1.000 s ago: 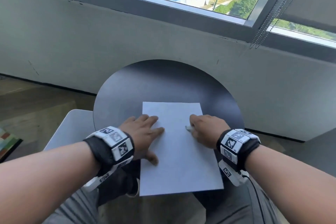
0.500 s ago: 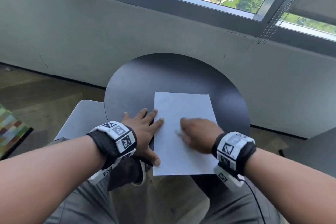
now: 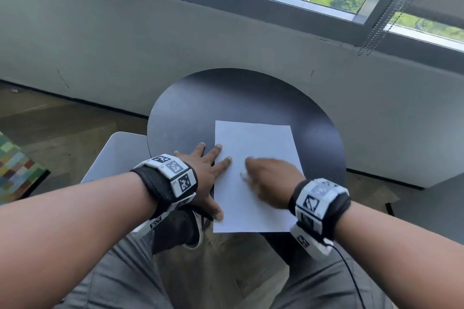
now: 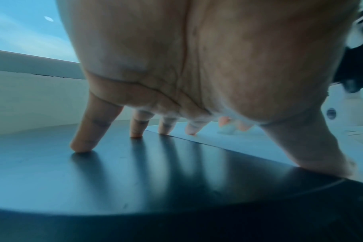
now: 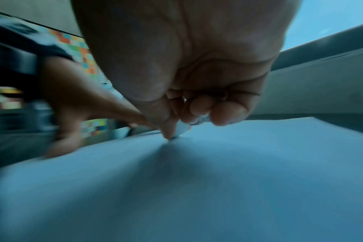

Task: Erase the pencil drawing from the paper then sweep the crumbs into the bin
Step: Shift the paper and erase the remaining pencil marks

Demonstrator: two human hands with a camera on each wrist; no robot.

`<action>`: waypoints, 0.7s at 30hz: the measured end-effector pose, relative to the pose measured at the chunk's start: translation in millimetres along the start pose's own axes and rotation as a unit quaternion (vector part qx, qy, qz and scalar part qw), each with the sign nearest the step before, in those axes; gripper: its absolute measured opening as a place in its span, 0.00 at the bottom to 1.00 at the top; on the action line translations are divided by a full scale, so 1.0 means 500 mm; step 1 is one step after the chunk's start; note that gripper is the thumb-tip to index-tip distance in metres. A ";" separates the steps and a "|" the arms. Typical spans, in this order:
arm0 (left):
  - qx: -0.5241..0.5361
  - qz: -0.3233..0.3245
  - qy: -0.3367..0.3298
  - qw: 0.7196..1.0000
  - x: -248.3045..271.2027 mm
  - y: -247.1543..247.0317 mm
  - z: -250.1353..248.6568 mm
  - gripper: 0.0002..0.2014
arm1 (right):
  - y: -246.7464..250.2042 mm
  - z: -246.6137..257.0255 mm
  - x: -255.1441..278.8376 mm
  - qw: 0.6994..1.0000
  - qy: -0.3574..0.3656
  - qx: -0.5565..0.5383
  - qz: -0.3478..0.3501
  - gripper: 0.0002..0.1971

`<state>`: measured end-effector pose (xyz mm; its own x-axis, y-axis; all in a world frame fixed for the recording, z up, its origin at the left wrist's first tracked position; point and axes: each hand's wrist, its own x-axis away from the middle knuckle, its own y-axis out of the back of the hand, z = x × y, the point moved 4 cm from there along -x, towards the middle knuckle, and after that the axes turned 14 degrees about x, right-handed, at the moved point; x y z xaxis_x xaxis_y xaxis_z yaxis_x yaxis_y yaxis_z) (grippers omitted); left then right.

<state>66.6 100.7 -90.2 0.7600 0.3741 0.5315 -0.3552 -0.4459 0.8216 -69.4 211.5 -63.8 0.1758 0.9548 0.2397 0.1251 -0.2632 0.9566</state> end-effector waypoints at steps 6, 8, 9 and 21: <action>-0.010 0.019 0.001 1.000 0.001 0.005 -0.016 0.61 | -0.018 0.002 0.068 0.997 0.076 0.018 0.027 0.16; -0.010 0.025 0.003 1.000 0.000 0.009 -0.022 0.60 | -0.026 -0.055 0.057 0.999 -0.034 0.008 0.026 0.15; -0.009 0.030 0.006 1.000 0.000 0.010 -0.023 0.60 | -0.030 -0.061 0.058 0.998 -0.057 0.000 0.019 0.15; 0.002 0.029 0.021 0.999 0.001 0.000 -0.030 0.60 | -0.033 -0.047 0.057 0.994 -0.096 -0.033 0.032 0.11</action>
<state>59.1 113.1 -86.9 0.7151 0.3807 0.5862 -0.3956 -0.4710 0.7884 -89.5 246.3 -68.8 0.3661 0.8904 0.2705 0.0434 -0.3067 0.9508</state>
